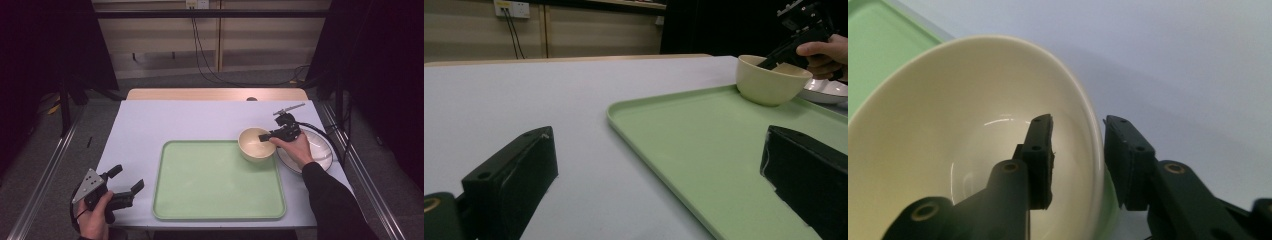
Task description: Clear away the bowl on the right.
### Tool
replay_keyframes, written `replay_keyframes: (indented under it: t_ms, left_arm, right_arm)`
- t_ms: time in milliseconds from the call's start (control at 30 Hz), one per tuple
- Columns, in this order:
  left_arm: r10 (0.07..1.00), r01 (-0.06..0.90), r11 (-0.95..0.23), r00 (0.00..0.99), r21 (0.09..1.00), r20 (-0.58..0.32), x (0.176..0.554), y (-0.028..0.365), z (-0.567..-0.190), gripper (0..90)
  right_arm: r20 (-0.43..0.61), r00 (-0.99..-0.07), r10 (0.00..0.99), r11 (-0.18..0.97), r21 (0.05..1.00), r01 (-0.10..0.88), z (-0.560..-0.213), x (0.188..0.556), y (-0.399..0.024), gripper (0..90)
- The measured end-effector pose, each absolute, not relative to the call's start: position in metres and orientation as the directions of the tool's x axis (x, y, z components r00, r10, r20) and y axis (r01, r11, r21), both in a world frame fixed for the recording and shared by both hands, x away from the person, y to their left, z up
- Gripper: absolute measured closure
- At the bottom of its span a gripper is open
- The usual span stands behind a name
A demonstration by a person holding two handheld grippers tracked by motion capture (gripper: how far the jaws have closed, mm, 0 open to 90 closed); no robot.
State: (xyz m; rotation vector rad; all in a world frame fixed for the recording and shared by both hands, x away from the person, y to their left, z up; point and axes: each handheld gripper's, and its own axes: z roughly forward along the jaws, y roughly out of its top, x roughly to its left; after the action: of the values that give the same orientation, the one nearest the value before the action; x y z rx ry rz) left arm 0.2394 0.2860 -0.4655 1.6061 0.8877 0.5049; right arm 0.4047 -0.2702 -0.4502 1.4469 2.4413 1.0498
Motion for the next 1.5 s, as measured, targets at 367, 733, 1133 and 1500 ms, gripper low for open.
replay_keyframes:
  t_ms: [367,733,1133,1500]
  left_arm:
    - [0.773,0.273,-0.038,0.618,0.961,-0.145,0.239,0.286,-0.466,1.8]
    - [0.777,0.270,-0.040,0.614,0.962,-0.140,0.239,0.286,-0.465,1.8]
    - [0.777,0.271,-0.037,0.614,0.962,-0.143,0.239,0.286,-0.465,1.8]
    - [0.778,0.273,-0.044,0.613,0.961,-0.138,0.239,0.287,-0.465,1.8]
  right_arm:
    - [0.235,-0.557,0.796,0.280,0.673,0.685,-0.447,0.404,-0.271,25.9]
    - [0.267,-0.568,0.778,0.235,0.715,0.658,-0.440,0.404,-0.275,6.9]
    - [0.192,-0.552,0.812,0.201,0.795,0.572,-0.434,0.392,-0.279,3.0]
    - [0.169,-0.558,0.812,0.198,0.820,0.537,-0.426,0.372,-0.294,3.7]
